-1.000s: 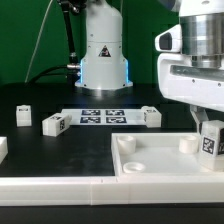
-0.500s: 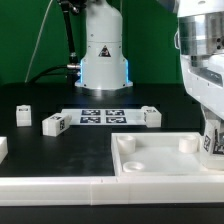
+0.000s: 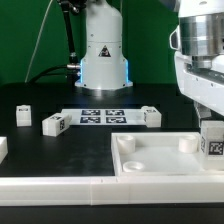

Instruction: Assemble one leg

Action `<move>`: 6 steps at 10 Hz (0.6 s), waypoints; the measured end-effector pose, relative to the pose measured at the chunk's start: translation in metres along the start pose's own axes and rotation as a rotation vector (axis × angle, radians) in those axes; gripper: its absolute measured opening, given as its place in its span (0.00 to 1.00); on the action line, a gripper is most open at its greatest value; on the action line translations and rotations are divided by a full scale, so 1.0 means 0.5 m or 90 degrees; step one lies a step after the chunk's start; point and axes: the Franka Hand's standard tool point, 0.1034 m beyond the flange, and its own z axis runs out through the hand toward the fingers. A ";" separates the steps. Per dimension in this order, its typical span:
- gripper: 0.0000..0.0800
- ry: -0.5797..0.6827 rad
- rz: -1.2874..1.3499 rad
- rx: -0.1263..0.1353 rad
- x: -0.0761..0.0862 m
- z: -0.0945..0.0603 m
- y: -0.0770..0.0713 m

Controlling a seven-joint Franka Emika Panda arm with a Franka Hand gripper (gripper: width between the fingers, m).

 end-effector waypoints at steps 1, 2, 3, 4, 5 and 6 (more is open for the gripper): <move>0.80 0.000 -0.108 -0.004 0.000 -0.001 0.000; 0.80 0.000 -0.178 -0.004 -0.001 -0.002 -0.002; 0.80 0.001 -0.273 -0.008 -0.001 -0.003 -0.002; 0.81 0.004 -0.349 -0.019 -0.004 -0.005 -0.005; 0.81 0.009 -0.418 -0.025 -0.005 -0.005 -0.009; 0.81 0.017 -0.506 -0.030 -0.003 -0.002 -0.012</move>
Offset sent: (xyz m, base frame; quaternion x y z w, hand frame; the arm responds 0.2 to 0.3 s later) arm 0.0119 0.0018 0.0034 -0.0486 0.0252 -0.3479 0.9359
